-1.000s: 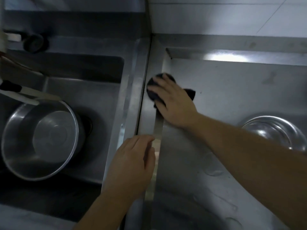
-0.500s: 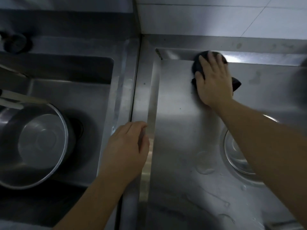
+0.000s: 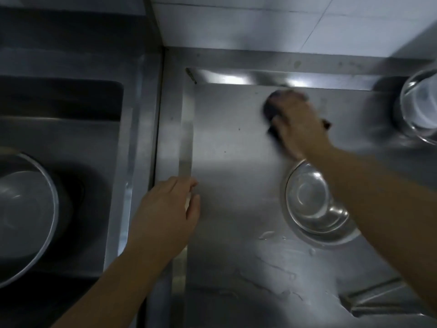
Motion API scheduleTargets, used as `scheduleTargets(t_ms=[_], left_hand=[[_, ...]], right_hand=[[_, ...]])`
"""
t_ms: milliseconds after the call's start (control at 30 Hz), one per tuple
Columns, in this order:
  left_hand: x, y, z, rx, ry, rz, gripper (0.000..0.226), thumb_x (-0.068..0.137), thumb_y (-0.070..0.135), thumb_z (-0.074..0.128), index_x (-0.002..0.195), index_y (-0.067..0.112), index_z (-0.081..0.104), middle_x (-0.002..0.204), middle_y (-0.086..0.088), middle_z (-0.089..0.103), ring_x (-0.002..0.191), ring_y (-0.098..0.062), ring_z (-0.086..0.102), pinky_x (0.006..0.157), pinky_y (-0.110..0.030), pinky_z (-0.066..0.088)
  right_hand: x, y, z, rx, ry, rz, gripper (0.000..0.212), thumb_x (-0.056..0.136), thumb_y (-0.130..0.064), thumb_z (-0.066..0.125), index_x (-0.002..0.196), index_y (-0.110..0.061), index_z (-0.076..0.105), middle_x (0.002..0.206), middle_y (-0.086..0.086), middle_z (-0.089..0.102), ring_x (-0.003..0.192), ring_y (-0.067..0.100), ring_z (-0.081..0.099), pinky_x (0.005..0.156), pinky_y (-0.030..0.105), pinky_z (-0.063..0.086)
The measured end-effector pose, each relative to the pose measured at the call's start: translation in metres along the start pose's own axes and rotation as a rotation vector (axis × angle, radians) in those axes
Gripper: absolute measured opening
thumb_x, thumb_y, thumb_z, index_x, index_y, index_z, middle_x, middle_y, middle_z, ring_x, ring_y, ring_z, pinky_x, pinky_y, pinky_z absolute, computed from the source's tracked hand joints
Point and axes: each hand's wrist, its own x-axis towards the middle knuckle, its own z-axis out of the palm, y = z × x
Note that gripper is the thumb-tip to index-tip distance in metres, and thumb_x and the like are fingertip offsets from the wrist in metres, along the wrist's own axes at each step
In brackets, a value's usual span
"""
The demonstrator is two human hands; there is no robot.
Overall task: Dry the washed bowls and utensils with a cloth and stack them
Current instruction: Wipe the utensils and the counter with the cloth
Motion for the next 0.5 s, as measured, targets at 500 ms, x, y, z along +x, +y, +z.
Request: scheduleTargets(t_ms=[500], left_hand=[[-0.033, 0.009, 0.02, 0.128, 0.054, -0.028, 0.031, 0.101, 0.031, 0.052, 0.122, 0.014, 0.067, 0.11, -0.005, 0.071, 0.095, -0.027, 0.066, 0.083, -0.041, 0.056]], right_hand=[[-0.239, -0.139, 0.028, 0.029, -0.459, -0.678, 0.058, 0.102, -0.047, 0.053, 0.158, -0.037, 0.043, 0.17, -0.009, 0.034, 0.161, 0.021, 0.022, 0.131, 0.047, 0.01]])
